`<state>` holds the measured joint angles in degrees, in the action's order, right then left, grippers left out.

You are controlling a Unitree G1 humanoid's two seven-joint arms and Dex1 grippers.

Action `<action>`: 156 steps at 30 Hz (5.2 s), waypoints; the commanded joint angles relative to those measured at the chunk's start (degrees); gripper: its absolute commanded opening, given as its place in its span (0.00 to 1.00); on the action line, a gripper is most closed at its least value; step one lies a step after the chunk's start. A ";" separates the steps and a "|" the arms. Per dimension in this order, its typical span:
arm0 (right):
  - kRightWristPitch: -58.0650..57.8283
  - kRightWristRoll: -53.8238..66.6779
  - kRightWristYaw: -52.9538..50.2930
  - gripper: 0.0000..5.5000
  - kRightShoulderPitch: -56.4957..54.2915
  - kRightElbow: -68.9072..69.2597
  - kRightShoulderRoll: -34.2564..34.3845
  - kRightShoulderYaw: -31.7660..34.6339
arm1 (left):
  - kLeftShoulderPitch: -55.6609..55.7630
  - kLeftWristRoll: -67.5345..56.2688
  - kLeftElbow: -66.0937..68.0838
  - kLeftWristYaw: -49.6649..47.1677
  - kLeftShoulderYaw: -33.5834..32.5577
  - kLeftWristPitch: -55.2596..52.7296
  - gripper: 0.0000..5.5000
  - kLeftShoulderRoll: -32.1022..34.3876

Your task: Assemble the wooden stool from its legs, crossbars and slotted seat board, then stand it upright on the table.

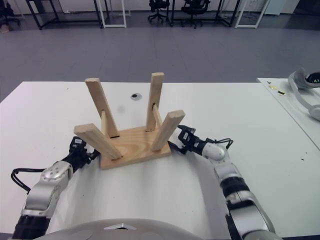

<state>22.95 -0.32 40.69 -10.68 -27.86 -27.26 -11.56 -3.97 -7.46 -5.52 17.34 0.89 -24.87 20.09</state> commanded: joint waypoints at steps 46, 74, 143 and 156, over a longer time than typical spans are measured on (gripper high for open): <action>-44.04 17.61 -1.09 0.73 30.13 66.97 -10.36 14.66 | -15.28 -27.44 -40.31 11.73 -11.69 -20.79 0.63 10.11; -41.77 18.32 14.19 0.73 22.83 51.44 -21.46 18.41 | -10.75 -24.46 -11.93 46.08 -16.28 -1.22 0.63 28.60; -87.02 68.40 34.06 0.24 -24.89 39.55 -25.00 16.44 | 35.00 -47.30 -2.03 68.85 -1.63 -28.47 0.31 32.54; -115.35 111.60 13.86 0.24 -44.01 -0.16 -28.39 -5.39 | 63.27 -61.06 35.14 62.08 15.60 -67.63 0.24 34.65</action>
<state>-90.54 88.10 58.83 -51.04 -24.33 -55.04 -12.26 54.60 -61.91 24.33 82.23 11.98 -90.62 54.74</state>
